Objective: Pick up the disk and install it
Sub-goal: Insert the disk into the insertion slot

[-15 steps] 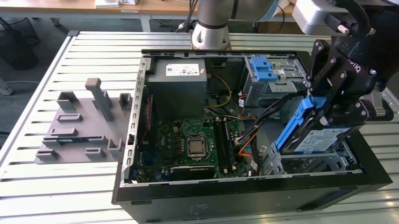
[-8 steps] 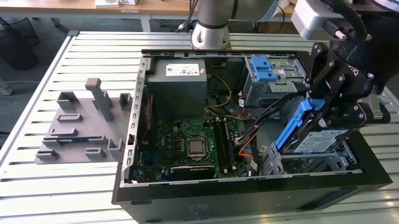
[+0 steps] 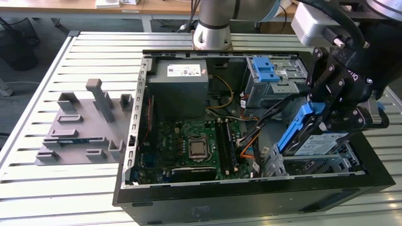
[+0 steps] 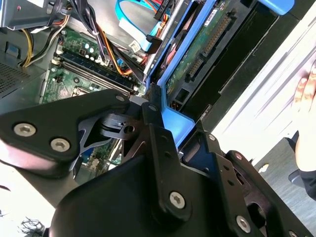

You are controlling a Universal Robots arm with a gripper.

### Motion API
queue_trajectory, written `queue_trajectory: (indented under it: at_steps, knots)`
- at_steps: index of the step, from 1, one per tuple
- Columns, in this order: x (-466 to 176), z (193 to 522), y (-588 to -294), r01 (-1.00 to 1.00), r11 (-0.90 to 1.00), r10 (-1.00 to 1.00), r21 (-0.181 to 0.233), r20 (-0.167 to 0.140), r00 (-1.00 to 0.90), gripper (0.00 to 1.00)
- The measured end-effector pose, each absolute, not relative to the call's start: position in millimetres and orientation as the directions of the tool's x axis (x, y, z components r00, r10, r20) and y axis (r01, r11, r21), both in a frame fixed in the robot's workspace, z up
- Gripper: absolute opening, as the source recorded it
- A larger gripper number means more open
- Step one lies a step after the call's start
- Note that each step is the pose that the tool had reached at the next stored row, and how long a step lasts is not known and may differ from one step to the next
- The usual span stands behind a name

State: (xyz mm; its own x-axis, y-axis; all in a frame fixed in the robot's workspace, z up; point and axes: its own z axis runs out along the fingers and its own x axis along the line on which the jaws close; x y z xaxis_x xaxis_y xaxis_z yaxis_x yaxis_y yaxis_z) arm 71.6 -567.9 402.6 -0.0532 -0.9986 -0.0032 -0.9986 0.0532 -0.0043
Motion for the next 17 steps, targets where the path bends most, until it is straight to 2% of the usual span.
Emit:
queue_trajectory:
  at_steps: [17]
  knots:
    - [72, 391, -568, -0.999, 0.053, -0.999, -0.004, -0.003, -0.053, 0.36]
